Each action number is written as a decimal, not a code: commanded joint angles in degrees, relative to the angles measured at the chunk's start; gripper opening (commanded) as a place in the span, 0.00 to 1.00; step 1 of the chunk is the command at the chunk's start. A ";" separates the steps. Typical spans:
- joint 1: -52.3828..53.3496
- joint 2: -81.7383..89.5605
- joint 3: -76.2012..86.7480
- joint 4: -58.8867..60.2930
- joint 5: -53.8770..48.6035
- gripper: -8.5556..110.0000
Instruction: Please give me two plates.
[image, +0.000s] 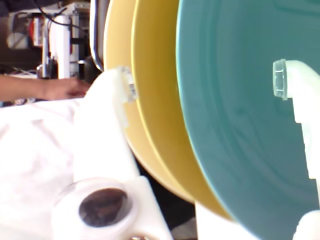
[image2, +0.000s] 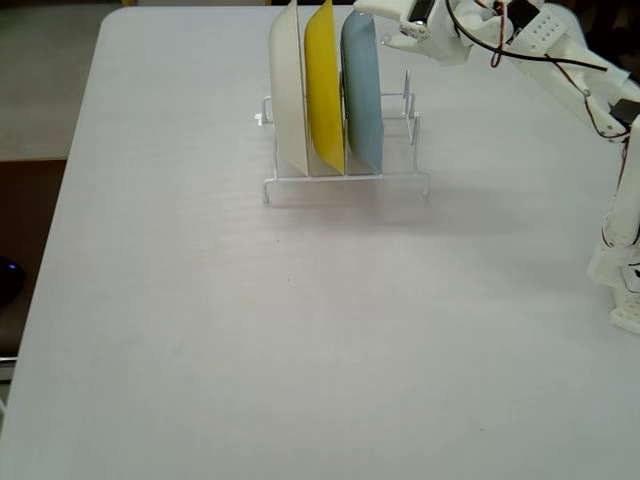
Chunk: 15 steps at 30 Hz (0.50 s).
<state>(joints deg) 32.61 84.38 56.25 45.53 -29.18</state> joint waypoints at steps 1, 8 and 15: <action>-0.26 -0.70 -6.94 0.09 0.62 0.32; -1.32 -3.08 -10.11 0.09 2.55 0.13; -2.11 -3.69 -12.66 0.35 5.36 0.07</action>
<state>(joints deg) 31.38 80.07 48.08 45.53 -24.79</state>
